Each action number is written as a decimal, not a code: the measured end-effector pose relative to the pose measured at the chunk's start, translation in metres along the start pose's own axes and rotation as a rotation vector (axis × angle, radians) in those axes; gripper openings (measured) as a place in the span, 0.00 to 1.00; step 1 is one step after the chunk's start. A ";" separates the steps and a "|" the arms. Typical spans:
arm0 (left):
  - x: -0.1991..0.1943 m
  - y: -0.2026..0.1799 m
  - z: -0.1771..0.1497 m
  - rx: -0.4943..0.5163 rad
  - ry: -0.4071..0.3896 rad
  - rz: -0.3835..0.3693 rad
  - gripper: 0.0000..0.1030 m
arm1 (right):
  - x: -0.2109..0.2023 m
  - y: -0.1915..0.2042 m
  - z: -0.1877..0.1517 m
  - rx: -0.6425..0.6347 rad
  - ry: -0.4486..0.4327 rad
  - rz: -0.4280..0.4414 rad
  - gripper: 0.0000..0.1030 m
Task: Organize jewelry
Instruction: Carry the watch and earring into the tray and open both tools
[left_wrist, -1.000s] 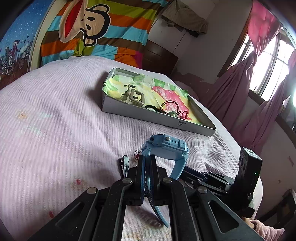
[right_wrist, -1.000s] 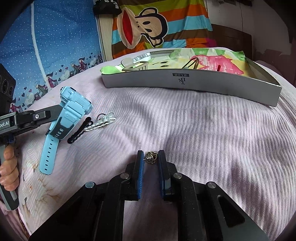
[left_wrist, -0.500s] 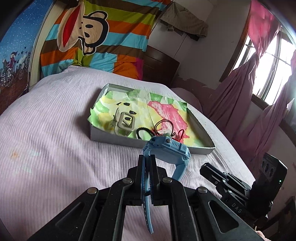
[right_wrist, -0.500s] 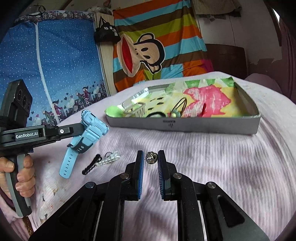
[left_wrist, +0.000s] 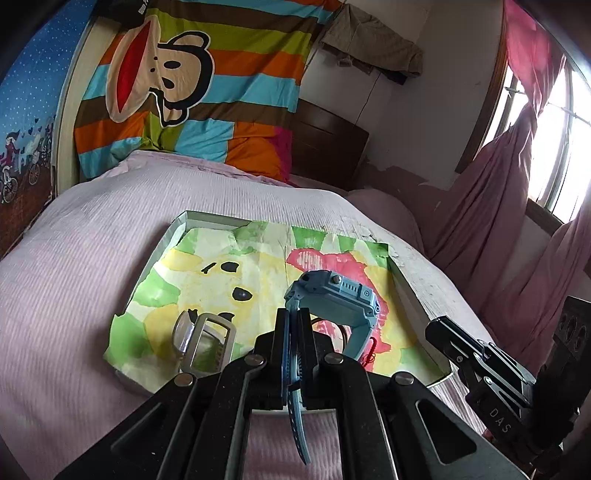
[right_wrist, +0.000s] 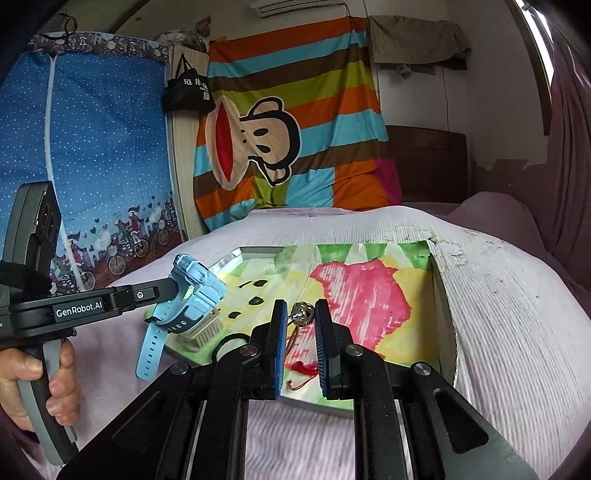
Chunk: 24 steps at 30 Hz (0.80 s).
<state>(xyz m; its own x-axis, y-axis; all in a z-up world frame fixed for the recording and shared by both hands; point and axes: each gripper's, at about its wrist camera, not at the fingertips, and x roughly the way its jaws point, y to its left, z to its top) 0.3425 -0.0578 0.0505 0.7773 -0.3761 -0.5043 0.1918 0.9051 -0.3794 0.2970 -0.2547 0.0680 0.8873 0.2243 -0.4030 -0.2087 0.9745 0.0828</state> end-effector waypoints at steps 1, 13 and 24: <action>0.007 0.000 0.001 -0.002 0.013 0.008 0.04 | 0.006 -0.002 0.000 0.006 0.009 -0.005 0.13; 0.049 0.000 0.000 0.026 0.127 0.084 0.04 | 0.066 -0.020 -0.022 0.034 0.191 -0.061 0.13; 0.044 -0.001 -0.005 0.034 0.129 0.058 0.10 | 0.084 -0.022 -0.033 0.047 0.267 -0.067 0.13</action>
<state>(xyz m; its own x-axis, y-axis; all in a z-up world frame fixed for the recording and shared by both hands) 0.3735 -0.0761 0.0242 0.7048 -0.3429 -0.6211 0.1706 0.9317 -0.3207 0.3625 -0.2576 0.0023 0.7573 0.1547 -0.6344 -0.1284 0.9878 0.0875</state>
